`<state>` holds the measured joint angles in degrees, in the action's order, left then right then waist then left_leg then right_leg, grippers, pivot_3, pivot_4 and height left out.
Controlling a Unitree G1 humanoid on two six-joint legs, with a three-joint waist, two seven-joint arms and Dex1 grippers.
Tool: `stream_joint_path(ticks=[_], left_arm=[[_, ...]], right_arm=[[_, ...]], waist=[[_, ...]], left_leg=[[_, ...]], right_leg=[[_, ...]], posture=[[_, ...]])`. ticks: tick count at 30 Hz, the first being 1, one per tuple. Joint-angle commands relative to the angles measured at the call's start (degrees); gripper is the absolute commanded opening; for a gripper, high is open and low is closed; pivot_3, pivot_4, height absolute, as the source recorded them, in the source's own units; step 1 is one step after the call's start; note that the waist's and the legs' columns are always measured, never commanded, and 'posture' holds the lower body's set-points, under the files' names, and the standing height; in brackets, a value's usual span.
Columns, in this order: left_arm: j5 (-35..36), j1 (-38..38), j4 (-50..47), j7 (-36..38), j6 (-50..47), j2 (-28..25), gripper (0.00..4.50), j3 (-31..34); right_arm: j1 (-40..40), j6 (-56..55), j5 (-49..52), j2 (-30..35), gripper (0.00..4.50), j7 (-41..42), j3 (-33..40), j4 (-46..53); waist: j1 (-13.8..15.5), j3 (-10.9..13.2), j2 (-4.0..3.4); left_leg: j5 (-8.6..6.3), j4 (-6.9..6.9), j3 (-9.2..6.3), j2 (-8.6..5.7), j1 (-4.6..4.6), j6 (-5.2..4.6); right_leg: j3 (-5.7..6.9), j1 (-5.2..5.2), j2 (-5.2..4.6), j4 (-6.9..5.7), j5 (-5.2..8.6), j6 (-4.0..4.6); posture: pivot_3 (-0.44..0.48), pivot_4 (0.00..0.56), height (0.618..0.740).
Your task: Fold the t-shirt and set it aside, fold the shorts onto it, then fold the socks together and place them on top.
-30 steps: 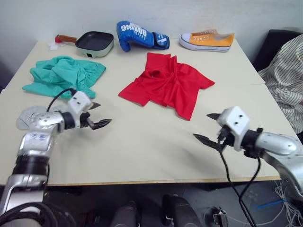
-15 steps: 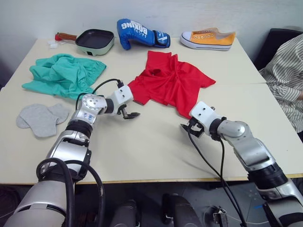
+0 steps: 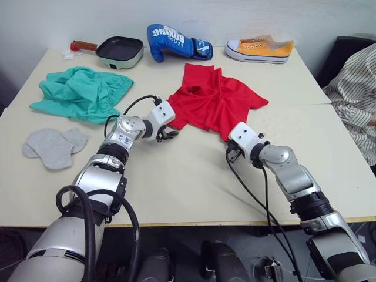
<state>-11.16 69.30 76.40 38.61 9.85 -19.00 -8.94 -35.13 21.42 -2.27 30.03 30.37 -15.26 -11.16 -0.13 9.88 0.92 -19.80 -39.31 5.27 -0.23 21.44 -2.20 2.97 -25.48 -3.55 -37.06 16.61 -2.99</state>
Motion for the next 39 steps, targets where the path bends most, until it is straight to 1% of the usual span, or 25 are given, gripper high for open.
stream_joint_path(ticks=[1,4,5,6,9,14,19,22,25,26,33,39], left_arm=[[0.59,1.36,-0.22,1.66,-1.16,-0.64,1.65,1.71],[0.28,0.90,-0.37,2.86,-1.37,-1.37,0.66,2.23],[0.26,0.78,-0.39,2.97,-1.37,-1.65,0.23,2.41],[0.25,0.71,-0.41,3.05,-1.36,-1.84,0.04,2.52],[0.20,0.91,-0.33,2.06,-1.34,-2.23,0.04,2.96],[0.87,1.33,-0.77,4.07,-0.64,-3.11,0.04,3.90],[1.00,1.91,-0.82,3.05,0.07,-3.04,0.04,5.16],[-0.14,2.61,-0.84,4.05,0.66,-2.67,0.61,4.35],[-1.28,2.94,-0.65,4.40,0.47,-2.22,1.58,3.36],[-1.50,3.02,-0.51,4.82,0.06,-1.70,1.82,3.06],[-2.94,3.24,0.08,3.95,-1.21,1.66,1.82,1.87],[-3.73,3.74,0.83,-1.05,-4.58,3.44,1.82,1.75]], right_arm=[[0.39,0.00,-0.77,1.31,0.00,0.78,2.34,0.65],[2.28,-0.22,-0.19,3.22,0.00,2.60,3.20,3.40],[3.20,-0.21,0.04,4.05,0.00,3.52,3.40,4.62],[3.85,-0.17,0.17,4.59,0.00,4.16,3.56,5.48],[5.37,-0.36,-0.09,5.62,0.00,5.58,3.65,7.45],[6.00,0.64,0.41,5.75,0.00,6.12,4.89,9.97],[5.69,0.74,-0.06,5.24,0.00,5.87,4.89,9.99],[5.25,1.00,-0.18,4.77,0.00,5.44,4.88,9.65],[4.90,1.18,-0.25,4.46,0.00,5.14,4.90,9.30],[4.80,1.27,-0.30,4.33,0.00,4.92,4.95,9.17],[4.60,2.05,-0.43,3.87,0.00,4.15,5.08,9.40],[4.64,2.90,-0.44,3.75,0.00,3.73,5.24,10.10]], waist=[[-0.02,0.00,0.00],[0.07,0.00,0.00],[0.08,0.00,0.00],[0.04,0.00,0.00],[0.01,0.00,0.00],[-0.05,0.00,0.00],[-0.01,0.00,0.00],[0.00,0.00,0.00],[0.06,0.00,0.00],[0.04,0.00,0.00],[0.03,0.00,0.00],[0.03,0.00,0.00]], left_leg=[[0.00,0.00,0.00,0.00,0.00,0.00],[0.00,0.00,-0.01,0.00,0.00,0.00],[0.00,0.00,-0.01,0.00,0.00,0.00],[0.00,0.00,-0.01,0.00,0.01,0.00],[0.00,0.00,0.00,0.00,0.00,0.00],[0.00,0.00,0.01,0.00,0.00,0.01],[0.00,0.00,0.01,0.00,0.00,0.01],[0.00,0.00,0.01,0.00,0.00,0.01],[0.00,-0.02,0.02,-0.01,0.00,0.01],[0.00,-0.02,0.02,-0.01,0.00,0.01],[0.00,-0.03,0.03,-0.01,0.00,0.01],[0.00,-0.06,0.03,-0.01,0.00,0.01]], right_leg=[[0.00,0.00,0.00,0.00,0.00,0.00],[0.02,0.00,0.00,0.00,0.00,0.00],[0.03,0.00,0.01,0.00,0.00,0.00],[0.03,0.00,0.01,0.00,0.00,0.00],[0.03,0.00,0.01,0.00,0.00,0.00],[0.03,0.00,0.02,-0.03,0.00,0.00],[0.03,-0.01,0.01,-0.03,0.00,0.00],[0.03,-0.01,0.01,-0.03,0.00,0.00],[0.03,-0.01,0.01,-0.03,0.00,0.00],[0.03,-0.01,0.01,-0.03,0.00,0.00],[0.03,-0.01,0.02,-0.04,0.00,0.00],[0.02,-0.01,0.02,-0.07,0.00,0.00]], posture=[[0.000,0.150,0.740],[0.000,0.150,0.740],[0.000,0.150,0.740],[0.000,0.150,0.740],[0.000,0.150,0.740],[0.000,0.150,0.740],[0.000,0.150,0.740],[0.000,0.150,0.740],[0.000,0.150,0.740],[0.000,0.150,0.740],[0.000,0.150,0.740],[0.000,0.150,0.740]])
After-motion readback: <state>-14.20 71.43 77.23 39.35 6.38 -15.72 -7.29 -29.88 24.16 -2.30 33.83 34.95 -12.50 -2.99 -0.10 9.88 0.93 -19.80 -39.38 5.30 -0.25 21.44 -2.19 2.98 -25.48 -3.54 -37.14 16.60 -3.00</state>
